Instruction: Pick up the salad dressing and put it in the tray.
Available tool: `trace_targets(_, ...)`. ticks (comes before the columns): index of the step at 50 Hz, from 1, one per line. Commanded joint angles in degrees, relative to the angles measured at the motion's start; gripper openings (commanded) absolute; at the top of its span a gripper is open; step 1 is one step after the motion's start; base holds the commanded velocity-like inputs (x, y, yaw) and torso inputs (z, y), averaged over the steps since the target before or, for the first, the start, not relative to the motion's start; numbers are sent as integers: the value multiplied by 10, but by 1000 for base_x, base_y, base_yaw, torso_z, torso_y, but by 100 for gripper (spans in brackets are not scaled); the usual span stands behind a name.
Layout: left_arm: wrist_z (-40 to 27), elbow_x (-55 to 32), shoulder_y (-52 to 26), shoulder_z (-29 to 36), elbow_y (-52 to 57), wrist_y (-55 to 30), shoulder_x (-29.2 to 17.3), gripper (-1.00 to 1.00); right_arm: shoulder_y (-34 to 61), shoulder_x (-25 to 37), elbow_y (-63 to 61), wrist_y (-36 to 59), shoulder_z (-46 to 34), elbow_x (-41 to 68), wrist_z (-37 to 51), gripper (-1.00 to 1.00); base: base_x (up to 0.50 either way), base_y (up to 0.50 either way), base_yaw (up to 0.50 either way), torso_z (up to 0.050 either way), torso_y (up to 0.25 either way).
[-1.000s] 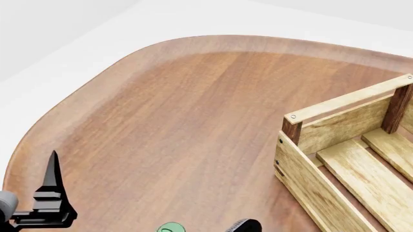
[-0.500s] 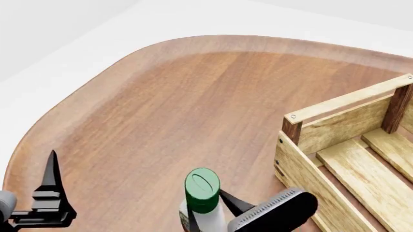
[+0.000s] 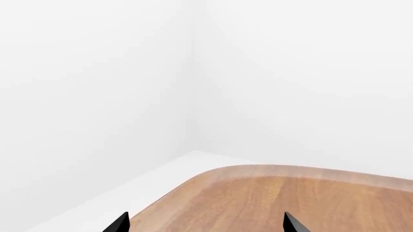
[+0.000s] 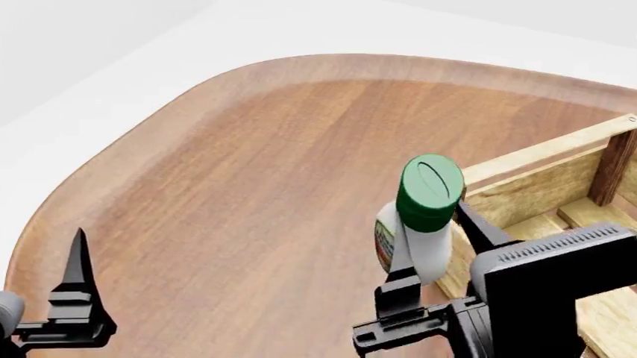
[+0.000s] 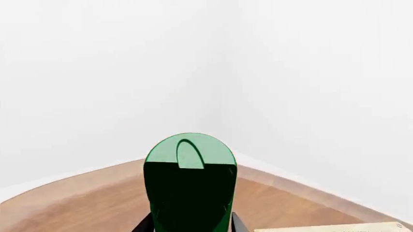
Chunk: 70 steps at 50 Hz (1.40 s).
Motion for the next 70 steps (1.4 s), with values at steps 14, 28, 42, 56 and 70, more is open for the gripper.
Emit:
trace_targets(14, -4, -4, 3, -1, -4, 7, -3, 100, 102, 48, 36, 95, 97, -15, 85, -100, 0, 0, 0, 0, 0)
trace_targets(28, -7, -4, 3, 1, -6, 10, -4, 100, 110, 63, 127, 69, 110, -61, 102, -100, 0, 0, 0, 0, 1)
trace_targets(42, -9, -3, 3, 3, -9, 15, -6, 100, 154, 60, 268, 26, 98, -98, 102, -100, 0, 0, 0, 0, 1)
trace_targets(56, -12, -3, 3, 4, -9, 17, -8, 100, 184, 50, 416, -45, 79, -141, 102, -100, 0, 0, 0, 0, 1)
trace_targets(70, -14, -4, 3, 7, -9, 19, -10, 100, 212, 36, 553, -99, 69, -165, 103, -100, 0, 0, 0, 0, 0)
